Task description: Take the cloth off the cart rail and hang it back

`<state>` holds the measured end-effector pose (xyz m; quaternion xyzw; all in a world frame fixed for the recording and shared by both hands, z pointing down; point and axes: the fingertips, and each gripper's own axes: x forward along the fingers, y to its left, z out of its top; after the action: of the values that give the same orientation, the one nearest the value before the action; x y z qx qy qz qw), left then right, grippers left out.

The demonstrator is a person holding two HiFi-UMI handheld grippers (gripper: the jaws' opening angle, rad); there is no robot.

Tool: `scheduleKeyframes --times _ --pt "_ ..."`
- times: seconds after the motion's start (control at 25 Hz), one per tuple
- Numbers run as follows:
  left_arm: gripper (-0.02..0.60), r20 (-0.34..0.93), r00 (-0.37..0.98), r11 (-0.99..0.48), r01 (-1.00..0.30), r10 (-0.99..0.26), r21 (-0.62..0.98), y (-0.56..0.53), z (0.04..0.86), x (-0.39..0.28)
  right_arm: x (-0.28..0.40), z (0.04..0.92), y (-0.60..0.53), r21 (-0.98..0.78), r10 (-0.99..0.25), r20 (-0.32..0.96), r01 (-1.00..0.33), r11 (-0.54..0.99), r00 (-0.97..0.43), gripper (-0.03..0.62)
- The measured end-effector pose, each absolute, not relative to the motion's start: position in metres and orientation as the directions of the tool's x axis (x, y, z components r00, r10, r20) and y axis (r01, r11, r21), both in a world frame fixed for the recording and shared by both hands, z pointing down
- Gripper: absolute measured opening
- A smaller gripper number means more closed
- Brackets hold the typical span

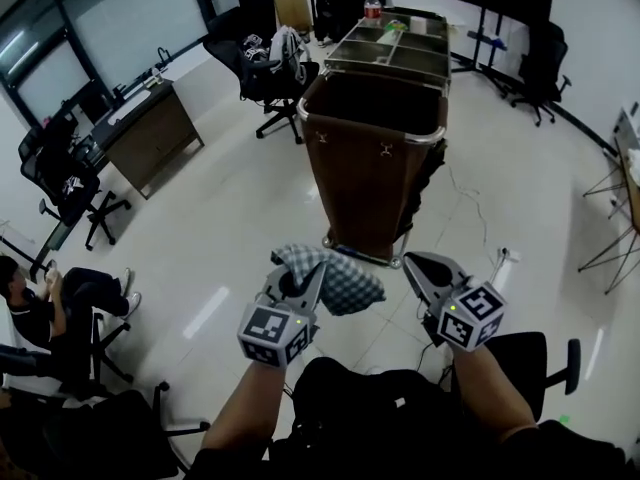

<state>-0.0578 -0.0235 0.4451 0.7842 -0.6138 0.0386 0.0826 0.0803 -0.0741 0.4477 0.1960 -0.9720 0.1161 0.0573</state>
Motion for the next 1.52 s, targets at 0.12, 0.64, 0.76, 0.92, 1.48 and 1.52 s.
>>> scheduleKeyframes --times 0.12,0.64,0.76,0.92,1.48,1.52 --pt "0.026 0.145 0.227 -0.219 -0.973 -0.963 0.073 -0.012 0.437 -0.067 0.07 0.444 -0.068 -0.191 -0.354 0.154 -0.379 0.906 -0.923 0.02" --pt "0.027 0.13 0.29 -0.285 -0.957 -0.948 0.057 0.008 0.414 -0.114 0.02 0.423 -0.052 -0.209 -0.429 0.121 -0.445 0.871 -0.895 0.02" --pt "0.027 0.139 0.324 -0.319 -0.946 -0.936 0.055 0.01 0.415 -0.126 0.007 0.422 -0.044 -0.206 -0.456 0.124 -0.472 0.857 -0.881 0.02" --pt "0.026 0.136 0.363 -0.358 -0.932 -0.922 0.06 0.003 0.417 -0.139 -0.004 0.423 -0.038 -0.205 -0.499 0.125 -0.514 0.833 -0.858 0.02" --pt "0.026 0.157 0.468 -0.46 -0.884 -0.87 0.086 -0.002 0.428 -0.175 -0.023 0.428 -0.021 -0.2 -0.627 0.141 -0.642 0.74 -0.766 0.02" --pt "0.026 0.162 0.467 -0.459 -0.884 -0.869 0.087 -0.003 0.429 -0.177 -0.025 0.428 -0.02 -0.197 -0.629 0.142 -0.645 0.738 -0.764 0.02"
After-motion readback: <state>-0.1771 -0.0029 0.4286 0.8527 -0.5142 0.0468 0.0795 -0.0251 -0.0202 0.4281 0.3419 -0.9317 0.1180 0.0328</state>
